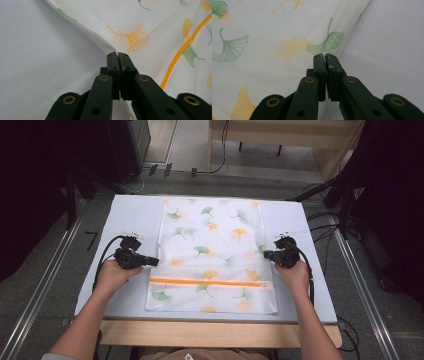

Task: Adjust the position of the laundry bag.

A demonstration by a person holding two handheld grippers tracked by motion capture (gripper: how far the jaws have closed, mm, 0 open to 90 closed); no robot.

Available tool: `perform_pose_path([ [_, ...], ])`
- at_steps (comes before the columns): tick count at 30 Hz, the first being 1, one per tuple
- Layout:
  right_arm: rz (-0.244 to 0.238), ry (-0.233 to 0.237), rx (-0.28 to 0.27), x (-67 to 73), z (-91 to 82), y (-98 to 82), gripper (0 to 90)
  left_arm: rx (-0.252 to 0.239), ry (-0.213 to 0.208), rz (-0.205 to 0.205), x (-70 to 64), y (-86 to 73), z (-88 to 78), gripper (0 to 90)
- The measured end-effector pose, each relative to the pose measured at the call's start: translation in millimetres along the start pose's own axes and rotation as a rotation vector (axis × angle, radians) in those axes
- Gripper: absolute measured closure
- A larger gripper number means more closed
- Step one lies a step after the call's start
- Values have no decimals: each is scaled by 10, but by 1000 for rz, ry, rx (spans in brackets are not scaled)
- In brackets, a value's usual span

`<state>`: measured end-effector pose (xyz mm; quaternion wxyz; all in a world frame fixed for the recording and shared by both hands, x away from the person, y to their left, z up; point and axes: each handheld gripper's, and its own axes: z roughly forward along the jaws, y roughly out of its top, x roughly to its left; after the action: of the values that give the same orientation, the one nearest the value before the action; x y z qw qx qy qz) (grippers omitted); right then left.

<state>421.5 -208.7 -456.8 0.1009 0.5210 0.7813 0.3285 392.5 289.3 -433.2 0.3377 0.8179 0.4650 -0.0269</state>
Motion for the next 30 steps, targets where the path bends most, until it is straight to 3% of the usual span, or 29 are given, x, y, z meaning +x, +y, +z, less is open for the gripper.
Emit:
perform_pose_path([
  [7, 3, -5, 0, -11, 12, -1, 864, 3, -13, -9, 7, 1, 11, 882],
  [13, 24, 12, -19, -39, -23, -1, 747, -2, -5, -12, 15, -5, -29, 730],
  [14, 19, 15, -27, -46, -48, -4, 688, -16, 0, -5, -11, -3, -64, 663],
  [17, 11, 14, -37, -33, -97, -11, 629, -27, 8, 1, -39, -1, -90, 568],
  [18, 11, 14, -37, -33, -97, -11, 629, -30, 15, 7, -52, 0, -97, 568],
  [20, 5, 20, -45, -18, -166, -21, 586, -47, 29, 23, -108, 11, -115, 469],
  [23, 8, 30, -51, -12, -200, -33, 566, -58, 43, 46, -151, 17, -126, 398],
  [28, -15, 49, -54, 28, -277, -97, 558, -62, 37, 73, -278, 55, -153, 363],
  [30, -46, 61, -59, 79, -321, -141, 557, -65, 32, 84, -312, 64, -158, 360],
])
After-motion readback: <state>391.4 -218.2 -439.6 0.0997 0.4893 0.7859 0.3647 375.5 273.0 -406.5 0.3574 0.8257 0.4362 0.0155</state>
